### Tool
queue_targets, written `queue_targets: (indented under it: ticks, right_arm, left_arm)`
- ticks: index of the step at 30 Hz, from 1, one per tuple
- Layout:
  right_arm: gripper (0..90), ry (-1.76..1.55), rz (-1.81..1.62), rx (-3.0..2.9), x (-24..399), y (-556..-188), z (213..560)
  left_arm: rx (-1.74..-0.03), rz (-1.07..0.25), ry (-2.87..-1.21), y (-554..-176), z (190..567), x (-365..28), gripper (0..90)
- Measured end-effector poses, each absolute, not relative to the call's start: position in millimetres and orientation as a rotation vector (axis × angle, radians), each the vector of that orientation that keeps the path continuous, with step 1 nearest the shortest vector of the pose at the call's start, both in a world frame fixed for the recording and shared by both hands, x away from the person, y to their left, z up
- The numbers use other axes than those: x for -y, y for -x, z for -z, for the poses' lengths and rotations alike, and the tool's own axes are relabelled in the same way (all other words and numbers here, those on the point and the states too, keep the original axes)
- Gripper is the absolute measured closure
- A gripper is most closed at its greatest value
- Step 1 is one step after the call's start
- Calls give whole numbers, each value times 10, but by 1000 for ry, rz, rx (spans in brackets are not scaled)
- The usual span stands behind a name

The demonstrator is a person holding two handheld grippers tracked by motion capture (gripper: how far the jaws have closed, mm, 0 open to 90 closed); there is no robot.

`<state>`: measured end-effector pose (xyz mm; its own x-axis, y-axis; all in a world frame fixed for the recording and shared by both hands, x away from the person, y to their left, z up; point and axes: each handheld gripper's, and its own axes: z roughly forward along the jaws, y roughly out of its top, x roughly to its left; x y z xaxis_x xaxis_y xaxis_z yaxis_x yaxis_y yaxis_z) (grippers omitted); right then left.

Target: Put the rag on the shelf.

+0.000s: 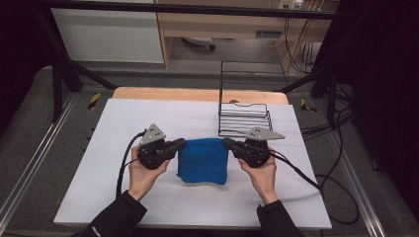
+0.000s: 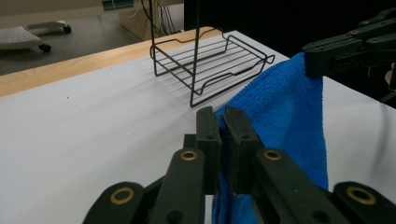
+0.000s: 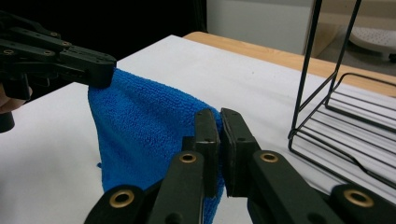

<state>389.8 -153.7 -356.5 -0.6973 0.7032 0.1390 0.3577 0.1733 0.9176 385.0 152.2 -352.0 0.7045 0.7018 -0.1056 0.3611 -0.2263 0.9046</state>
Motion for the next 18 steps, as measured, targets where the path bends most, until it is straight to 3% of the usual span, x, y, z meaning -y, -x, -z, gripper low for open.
queue_targets:
  ticks: [18]
  right_arm:
    - [863, -945, -1559, -2055, 1623, -3749, 3293]
  left_arm:
    - [-780, -424, -1765, -3769, 3290, -1480, 848]
